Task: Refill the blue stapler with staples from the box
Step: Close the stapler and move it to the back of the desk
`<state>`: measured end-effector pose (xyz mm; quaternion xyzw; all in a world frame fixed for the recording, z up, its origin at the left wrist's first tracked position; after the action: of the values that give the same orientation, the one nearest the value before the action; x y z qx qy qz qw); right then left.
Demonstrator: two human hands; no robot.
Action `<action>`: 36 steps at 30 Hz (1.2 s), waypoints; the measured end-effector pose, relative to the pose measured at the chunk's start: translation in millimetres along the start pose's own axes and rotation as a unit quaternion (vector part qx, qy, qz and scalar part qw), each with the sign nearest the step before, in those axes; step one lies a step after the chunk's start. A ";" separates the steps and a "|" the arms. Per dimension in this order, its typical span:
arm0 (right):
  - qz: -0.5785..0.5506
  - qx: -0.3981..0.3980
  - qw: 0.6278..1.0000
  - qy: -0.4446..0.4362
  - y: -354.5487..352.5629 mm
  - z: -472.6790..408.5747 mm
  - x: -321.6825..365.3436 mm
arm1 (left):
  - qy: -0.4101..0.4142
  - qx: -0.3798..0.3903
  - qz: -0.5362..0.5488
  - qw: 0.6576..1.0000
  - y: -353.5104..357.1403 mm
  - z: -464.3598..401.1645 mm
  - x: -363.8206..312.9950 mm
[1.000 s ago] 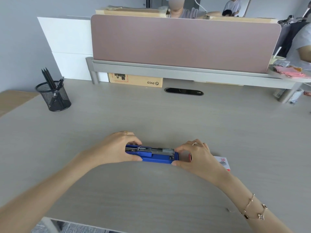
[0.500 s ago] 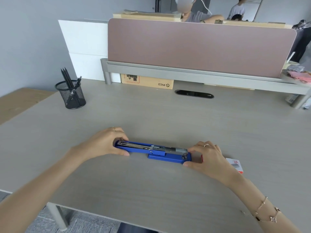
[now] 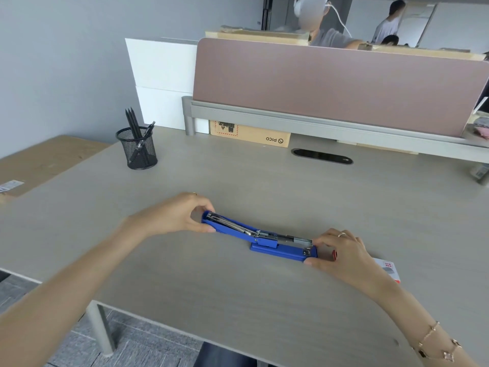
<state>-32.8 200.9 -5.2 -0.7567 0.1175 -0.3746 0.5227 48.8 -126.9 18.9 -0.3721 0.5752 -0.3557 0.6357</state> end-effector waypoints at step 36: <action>-0.016 -0.053 0.998 0.005 2.4 8.8 -5.3 | 0.094 0.005 0.099 0.991 64.7 -36.1 -149.7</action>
<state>-29.8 209.0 -11.1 -0.7834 0.1278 -0.3797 0.4753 1.6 33.0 29.5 -0.2751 0.6642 -0.3275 0.6132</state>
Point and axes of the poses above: each hand's wrist, its own z-axis away from the middle knuckle, its own y-axis out of the palm, x = y × z, the point moved 3 cm from there along -z, towards the middle knuckle, and after that the axes turned 8 degrees about -y, right-handed, at the moved point
